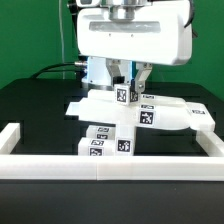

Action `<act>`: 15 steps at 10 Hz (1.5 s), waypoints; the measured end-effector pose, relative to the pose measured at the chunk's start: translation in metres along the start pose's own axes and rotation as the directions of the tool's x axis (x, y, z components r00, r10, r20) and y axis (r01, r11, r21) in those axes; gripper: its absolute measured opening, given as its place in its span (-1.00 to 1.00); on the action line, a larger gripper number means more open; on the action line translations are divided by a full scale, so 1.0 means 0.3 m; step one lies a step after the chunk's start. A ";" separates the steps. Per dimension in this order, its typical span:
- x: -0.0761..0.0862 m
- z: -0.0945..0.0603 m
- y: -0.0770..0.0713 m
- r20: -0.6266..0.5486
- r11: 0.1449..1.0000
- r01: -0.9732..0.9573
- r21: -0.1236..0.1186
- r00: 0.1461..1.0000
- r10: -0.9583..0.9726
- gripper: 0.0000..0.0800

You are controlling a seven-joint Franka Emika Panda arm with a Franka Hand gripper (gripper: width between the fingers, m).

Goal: Assemble chair

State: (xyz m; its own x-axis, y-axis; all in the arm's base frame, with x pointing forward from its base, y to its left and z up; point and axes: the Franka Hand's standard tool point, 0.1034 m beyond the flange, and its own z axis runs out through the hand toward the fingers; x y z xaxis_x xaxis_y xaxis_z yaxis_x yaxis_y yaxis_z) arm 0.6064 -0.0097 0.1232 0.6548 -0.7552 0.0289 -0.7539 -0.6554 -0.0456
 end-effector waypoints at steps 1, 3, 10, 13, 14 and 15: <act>0.000 0.001 0.000 0.005 0.996 -0.094 0.005 0.996 0.094 -0.28; 0.006 0.003 0.005 0.019 0.949 -0.315 0.012 0.949 0.315 -0.28; 0.008 0.000 -0.008 0.004 0.997 -0.078 0.028 0.997 0.078 0.61; 0.010 0.000 -0.006 -0.002 0.991 0.129 0.028 0.992 -0.129 0.62; 0.011 0.002 -0.003 -0.007 0.978 0.207 0.028 0.978 -0.207 0.62; 0.009 0.008 0.003 -0.019 0.949 0.314 0.027 0.950 -0.313 0.62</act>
Offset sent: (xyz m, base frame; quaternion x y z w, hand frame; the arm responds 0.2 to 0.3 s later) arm -0.0022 -0.0137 -0.0106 -0.0276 -0.0213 0.2350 0.9714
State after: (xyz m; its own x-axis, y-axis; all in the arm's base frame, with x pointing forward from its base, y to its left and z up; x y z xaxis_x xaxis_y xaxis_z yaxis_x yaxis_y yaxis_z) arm 0.6076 -0.0124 0.1208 0.8568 -0.5121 0.0612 -0.5088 -0.8587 -0.0612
